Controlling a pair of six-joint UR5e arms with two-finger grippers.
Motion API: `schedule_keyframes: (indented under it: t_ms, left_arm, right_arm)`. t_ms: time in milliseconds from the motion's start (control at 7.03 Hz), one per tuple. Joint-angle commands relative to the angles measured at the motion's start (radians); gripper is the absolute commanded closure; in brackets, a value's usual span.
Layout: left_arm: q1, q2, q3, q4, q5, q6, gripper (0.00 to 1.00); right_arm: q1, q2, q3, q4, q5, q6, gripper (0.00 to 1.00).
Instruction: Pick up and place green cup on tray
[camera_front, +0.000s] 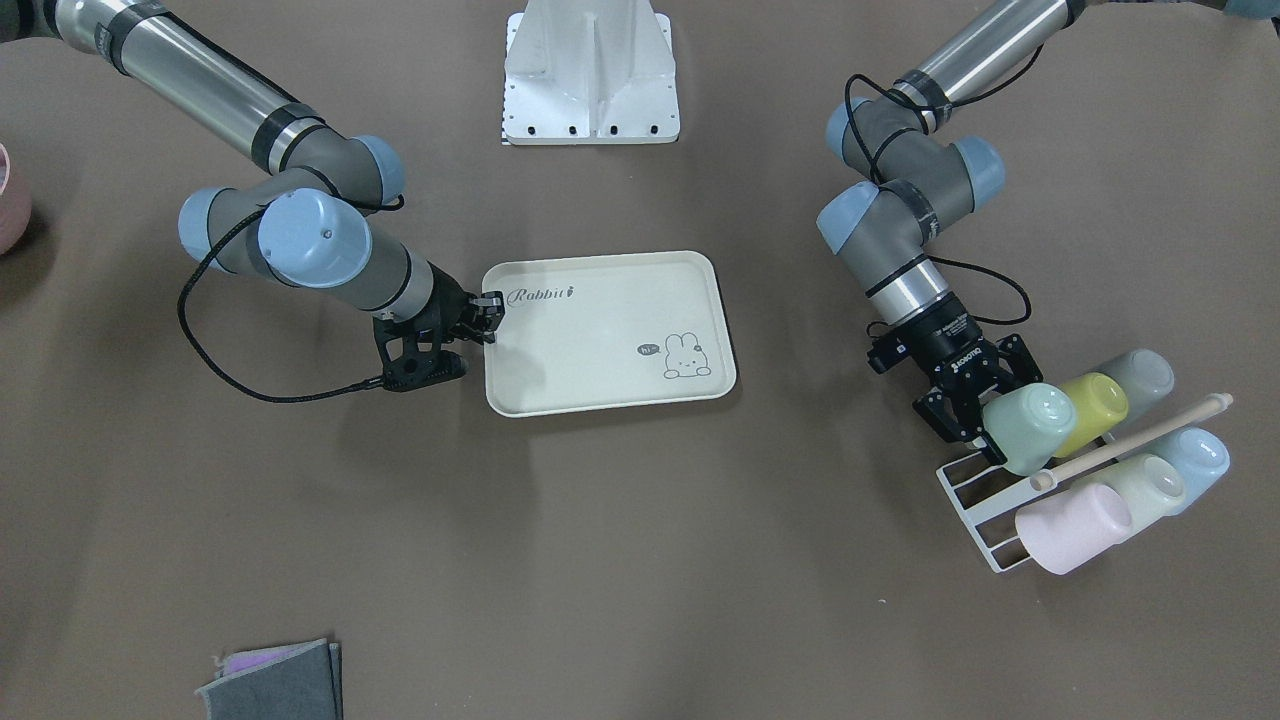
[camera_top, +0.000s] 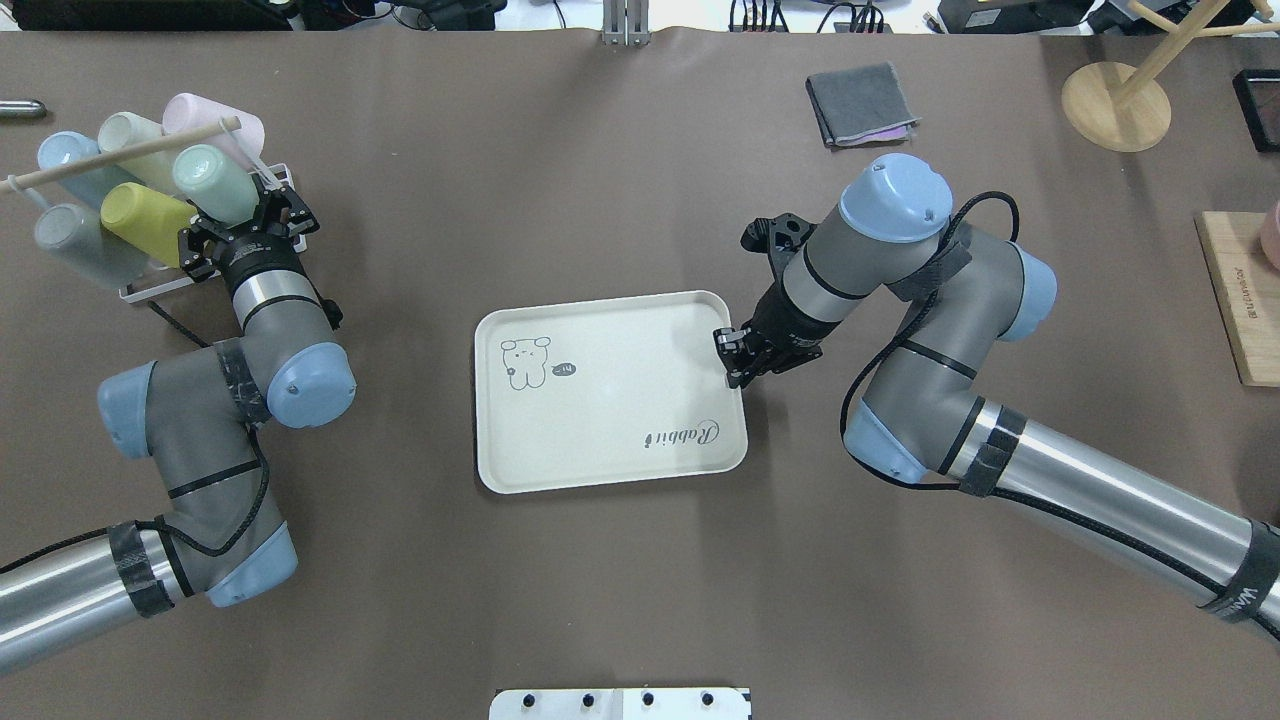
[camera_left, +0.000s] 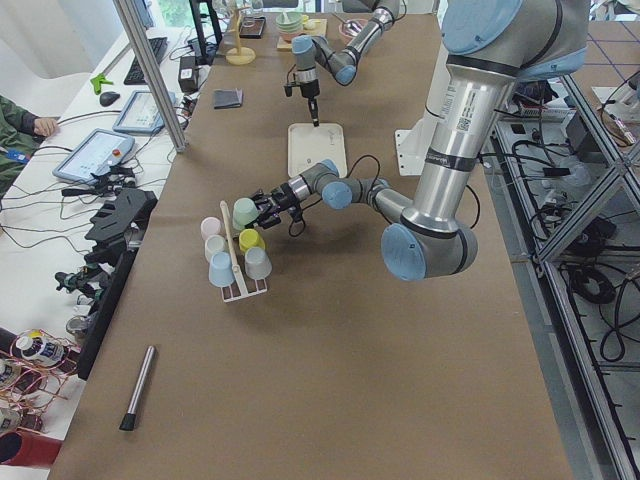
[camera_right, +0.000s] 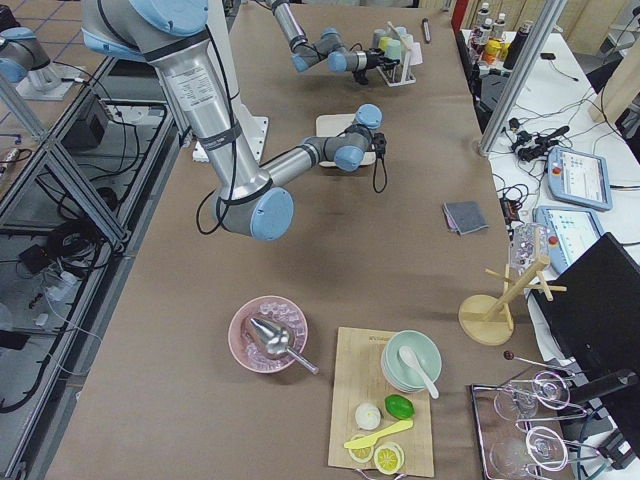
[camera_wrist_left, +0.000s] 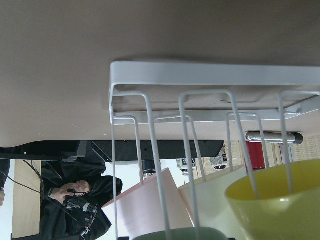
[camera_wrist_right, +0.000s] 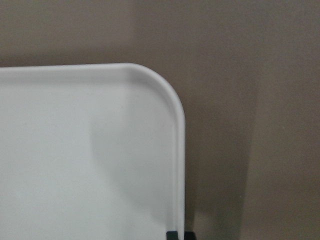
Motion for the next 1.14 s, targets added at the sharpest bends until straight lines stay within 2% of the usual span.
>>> schedule_keyframes:
  t_ms: [0,142,284,427,569,711,853,995]
  left_arm:
    - [-0.001,0.020,-0.033,0.000,0.002,0.005,0.32]
    - [-0.001,0.021,-0.050,-0.001,0.000,0.042,0.32]
    - [-0.001,0.033,-0.070,-0.001,0.000,0.045,0.32]
    - [-0.010,0.037,-0.084,0.000,0.002,0.048,0.32]
    - [-0.013,0.041,-0.105,-0.003,0.000,0.092,0.32]
    - [-0.018,0.052,-0.140,-0.003,0.000,0.114,0.32]
    - [-0.027,0.053,-0.145,-0.003,0.000,0.117,0.32]
    - [-0.042,0.050,-0.154,-0.006,0.000,0.119,0.32]
  right_arm:
    - [0.006,-0.009,0.008,0.000,0.001,0.012,0.23]
    - [0.035,-0.024,0.040,-0.009,0.010,0.011,0.17]
    - [0.088,-0.036,0.059,-0.034,0.019,0.009,0.06]
    - [0.166,-0.077,0.067,-0.050,0.021,-0.010,0.00]
    - [0.223,-0.114,0.093,-0.054,0.024,-0.046,0.00]
    - [0.287,-0.212,0.158,-0.075,0.030,-0.116,0.00]
    - [0.367,-0.345,0.261,-0.168,0.036,-0.271,0.00]
    - [0.453,-0.460,0.382,-0.325,0.030,-0.429,0.00]
